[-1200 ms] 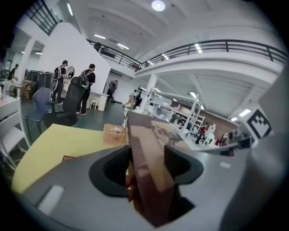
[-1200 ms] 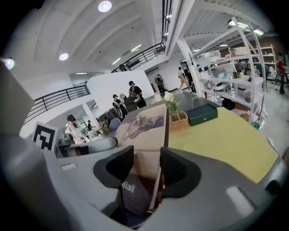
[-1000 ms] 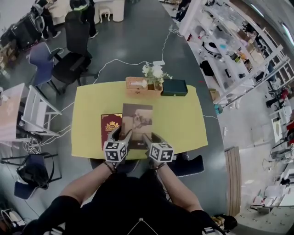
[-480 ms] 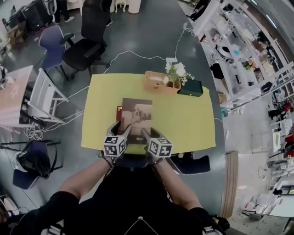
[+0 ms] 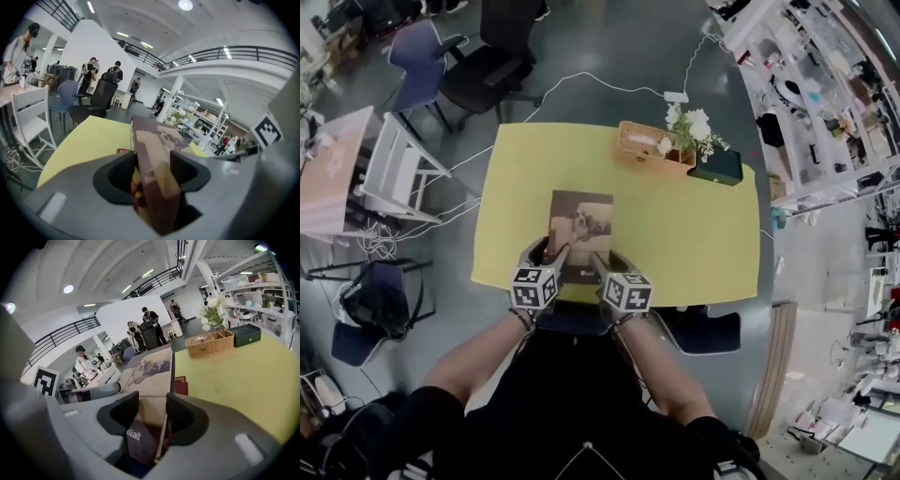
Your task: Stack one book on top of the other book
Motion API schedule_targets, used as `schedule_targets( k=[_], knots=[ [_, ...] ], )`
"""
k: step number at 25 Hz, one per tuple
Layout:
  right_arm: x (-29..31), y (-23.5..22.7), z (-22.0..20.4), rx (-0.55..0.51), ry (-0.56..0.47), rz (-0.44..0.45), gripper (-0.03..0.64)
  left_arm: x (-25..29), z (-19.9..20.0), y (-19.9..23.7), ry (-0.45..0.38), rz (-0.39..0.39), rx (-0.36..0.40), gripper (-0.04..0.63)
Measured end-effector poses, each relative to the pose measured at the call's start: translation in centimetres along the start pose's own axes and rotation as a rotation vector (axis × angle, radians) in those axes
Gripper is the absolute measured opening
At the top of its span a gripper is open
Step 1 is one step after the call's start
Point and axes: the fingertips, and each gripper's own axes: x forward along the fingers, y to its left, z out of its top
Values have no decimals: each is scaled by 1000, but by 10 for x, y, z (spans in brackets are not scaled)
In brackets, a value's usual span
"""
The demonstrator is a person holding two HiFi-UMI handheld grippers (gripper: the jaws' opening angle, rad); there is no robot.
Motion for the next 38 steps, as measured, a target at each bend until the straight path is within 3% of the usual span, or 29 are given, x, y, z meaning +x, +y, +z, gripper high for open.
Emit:
schedule_targets(
  k=[27,38],
  knots=[
    [91,-58,-71,58,125,-4,187,77,-97,67,95,42,-54,238],
    [106,-66,-85,49,165,-12,186,90,-112,80,120,53,-49,235]
  ],
)
